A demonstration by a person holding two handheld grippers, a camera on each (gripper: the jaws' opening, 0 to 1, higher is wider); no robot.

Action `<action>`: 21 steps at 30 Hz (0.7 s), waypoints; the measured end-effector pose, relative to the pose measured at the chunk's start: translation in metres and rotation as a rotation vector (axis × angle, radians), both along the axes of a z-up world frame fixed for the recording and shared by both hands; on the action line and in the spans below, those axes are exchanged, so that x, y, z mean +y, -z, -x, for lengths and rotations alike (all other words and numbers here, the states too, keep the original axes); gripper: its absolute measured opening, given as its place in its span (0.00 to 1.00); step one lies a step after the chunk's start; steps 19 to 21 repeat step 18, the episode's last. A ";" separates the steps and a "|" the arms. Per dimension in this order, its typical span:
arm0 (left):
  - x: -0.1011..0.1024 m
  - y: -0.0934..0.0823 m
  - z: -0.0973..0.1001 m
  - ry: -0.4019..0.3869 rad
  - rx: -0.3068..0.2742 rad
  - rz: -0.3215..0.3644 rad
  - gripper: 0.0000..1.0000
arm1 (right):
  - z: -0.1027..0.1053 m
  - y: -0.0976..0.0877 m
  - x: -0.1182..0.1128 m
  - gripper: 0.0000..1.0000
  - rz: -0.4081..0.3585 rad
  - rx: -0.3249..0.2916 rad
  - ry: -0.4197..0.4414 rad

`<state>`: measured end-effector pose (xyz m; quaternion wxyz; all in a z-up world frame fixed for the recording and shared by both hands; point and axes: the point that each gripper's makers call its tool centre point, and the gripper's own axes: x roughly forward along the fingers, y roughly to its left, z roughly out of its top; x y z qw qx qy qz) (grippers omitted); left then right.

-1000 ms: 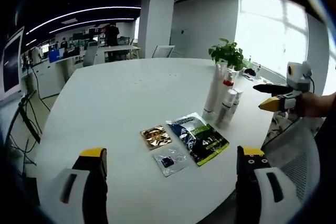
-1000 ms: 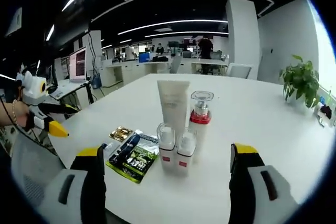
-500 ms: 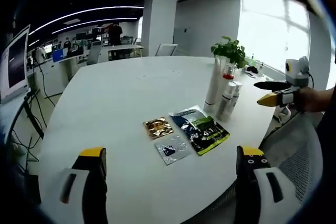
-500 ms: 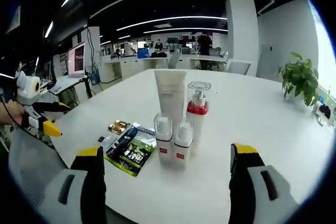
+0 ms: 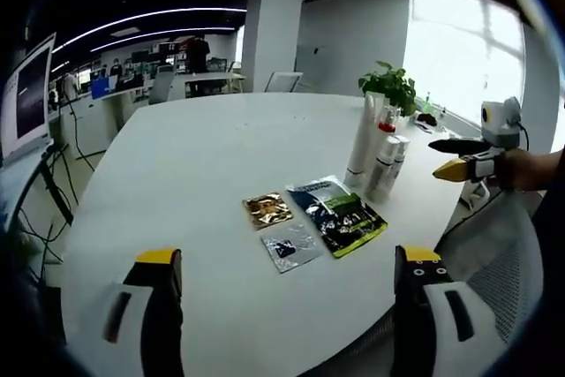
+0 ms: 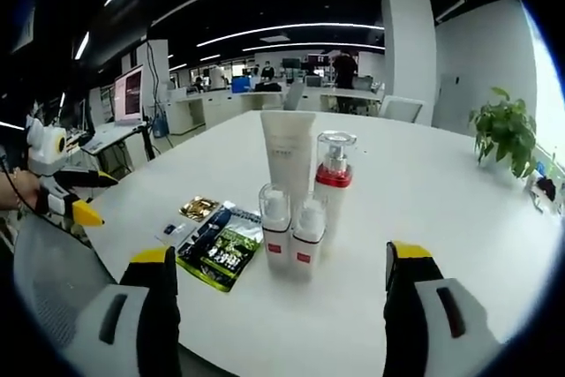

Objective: Arrange the skincare products in the storage area until every visible bottle or jar stands upright without overlapping.

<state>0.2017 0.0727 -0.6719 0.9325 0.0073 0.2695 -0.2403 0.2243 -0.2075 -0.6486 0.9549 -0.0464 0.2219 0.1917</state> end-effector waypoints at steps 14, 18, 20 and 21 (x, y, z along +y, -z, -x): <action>-0.002 0.003 0.002 0.016 0.010 -0.007 0.94 | 0.001 0.001 0.001 0.97 0.008 0.008 0.000; -0.002 0.003 0.002 0.016 0.011 -0.007 0.94 | 0.001 0.002 0.001 0.97 0.006 0.011 0.000; -0.002 0.003 0.002 0.016 0.011 -0.007 0.94 | 0.001 0.002 0.001 0.97 0.006 0.011 0.000; -0.002 0.003 0.002 0.016 0.011 -0.007 0.94 | 0.001 0.002 0.001 0.97 0.006 0.011 0.000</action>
